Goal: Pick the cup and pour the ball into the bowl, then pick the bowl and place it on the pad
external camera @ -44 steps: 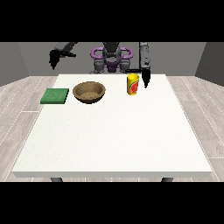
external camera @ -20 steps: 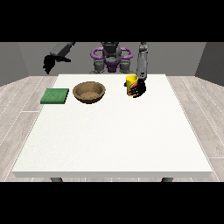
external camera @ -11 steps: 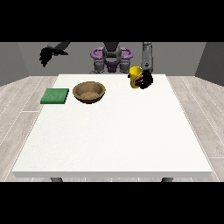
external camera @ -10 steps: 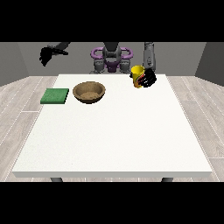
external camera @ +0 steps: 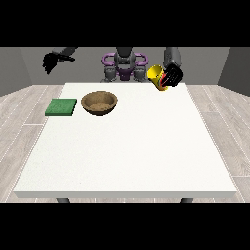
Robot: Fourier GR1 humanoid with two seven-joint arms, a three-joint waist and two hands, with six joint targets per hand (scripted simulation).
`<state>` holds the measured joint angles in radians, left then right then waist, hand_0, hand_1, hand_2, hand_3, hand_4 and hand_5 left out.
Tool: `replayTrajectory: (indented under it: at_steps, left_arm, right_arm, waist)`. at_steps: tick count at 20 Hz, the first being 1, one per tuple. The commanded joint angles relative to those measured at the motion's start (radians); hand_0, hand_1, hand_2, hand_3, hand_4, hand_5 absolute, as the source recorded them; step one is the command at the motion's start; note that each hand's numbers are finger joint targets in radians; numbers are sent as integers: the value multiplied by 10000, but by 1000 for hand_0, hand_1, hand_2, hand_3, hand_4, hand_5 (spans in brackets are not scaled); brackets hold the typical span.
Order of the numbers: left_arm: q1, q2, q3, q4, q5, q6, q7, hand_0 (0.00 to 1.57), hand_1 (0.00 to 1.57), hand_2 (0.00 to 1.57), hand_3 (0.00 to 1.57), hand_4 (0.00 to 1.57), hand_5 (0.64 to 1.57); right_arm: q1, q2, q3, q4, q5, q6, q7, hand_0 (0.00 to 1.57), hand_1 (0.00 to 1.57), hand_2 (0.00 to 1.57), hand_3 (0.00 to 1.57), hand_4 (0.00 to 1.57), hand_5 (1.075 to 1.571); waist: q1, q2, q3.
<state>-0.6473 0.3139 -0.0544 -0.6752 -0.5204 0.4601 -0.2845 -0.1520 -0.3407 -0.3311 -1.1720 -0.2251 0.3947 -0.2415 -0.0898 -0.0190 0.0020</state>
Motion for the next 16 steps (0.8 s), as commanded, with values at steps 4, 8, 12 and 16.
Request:
replayTrajectory:
  at_steps: [4,8,12,16]
  left_arm:
    - [-1159,-322,-641,-180,-1516,387,1962,1491,1491,1571,1571,1571,1273]
    - [-1640,-690,-1679,-147,-2934,0,3713,1501,1501,1571,1571,1508,1244]
    - [-2304,-736,-2670,295,-4685,158,4849,1559,1559,1571,1571,1571,1207]
    - [-3010,-1401,-4068,462,-6570,-221,5951,1538,1538,1571,1571,1485,1334]
  right_arm:
    - [-438,2,-4,524,194,15,-702,0,0,0,0,0,1569]
    - [-310,-438,-327,1067,-103,352,-208,0,0,0,0,0,1570]
    - [-218,-390,-104,1024,-168,751,-115,0,0,0,0,0,1570]
    - [-594,-242,-52,1271,204,154,-276,0,0,0,0,0,1571]
  waist:
    - [-141,580,-14]
    - [42,-338,-4]
    - [-477,-527,3]
    - [-188,-519,12]
